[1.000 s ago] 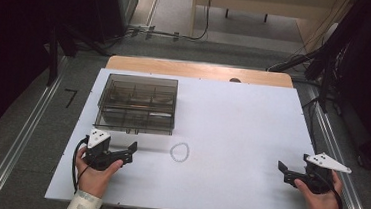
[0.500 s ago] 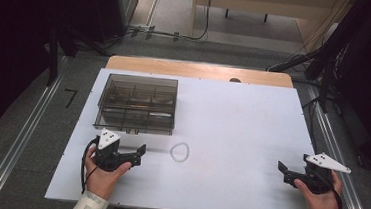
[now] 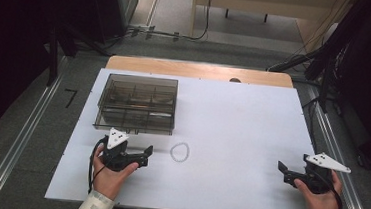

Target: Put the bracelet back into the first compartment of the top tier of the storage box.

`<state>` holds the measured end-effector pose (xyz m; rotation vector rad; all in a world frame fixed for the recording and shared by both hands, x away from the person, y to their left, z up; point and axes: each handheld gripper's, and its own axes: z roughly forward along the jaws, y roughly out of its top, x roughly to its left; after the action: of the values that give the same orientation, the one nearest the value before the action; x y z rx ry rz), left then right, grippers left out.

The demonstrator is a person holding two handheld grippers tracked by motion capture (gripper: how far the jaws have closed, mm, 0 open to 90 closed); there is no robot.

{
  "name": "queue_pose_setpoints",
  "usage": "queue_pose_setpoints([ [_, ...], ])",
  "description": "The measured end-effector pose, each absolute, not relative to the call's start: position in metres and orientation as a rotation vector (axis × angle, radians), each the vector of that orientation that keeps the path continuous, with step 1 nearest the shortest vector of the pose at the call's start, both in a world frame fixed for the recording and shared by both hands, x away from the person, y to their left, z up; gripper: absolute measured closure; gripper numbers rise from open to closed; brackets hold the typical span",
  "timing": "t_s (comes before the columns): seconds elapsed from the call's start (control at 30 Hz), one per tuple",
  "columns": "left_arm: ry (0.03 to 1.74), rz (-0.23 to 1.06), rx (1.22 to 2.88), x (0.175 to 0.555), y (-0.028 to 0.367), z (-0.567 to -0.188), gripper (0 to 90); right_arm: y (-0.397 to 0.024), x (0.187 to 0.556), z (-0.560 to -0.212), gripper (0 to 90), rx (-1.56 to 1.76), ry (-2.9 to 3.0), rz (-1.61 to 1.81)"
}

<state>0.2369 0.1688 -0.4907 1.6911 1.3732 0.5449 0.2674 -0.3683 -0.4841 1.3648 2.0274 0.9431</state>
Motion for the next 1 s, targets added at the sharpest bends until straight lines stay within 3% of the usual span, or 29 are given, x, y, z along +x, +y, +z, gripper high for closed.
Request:
queue_pose_setpoints([
  [1.0,1.356,0.529,1.745,0.251,0.144,-0.498,3.6,-0.368,0.269,-0.485,4.1,1.372,2.03,0.943],
])
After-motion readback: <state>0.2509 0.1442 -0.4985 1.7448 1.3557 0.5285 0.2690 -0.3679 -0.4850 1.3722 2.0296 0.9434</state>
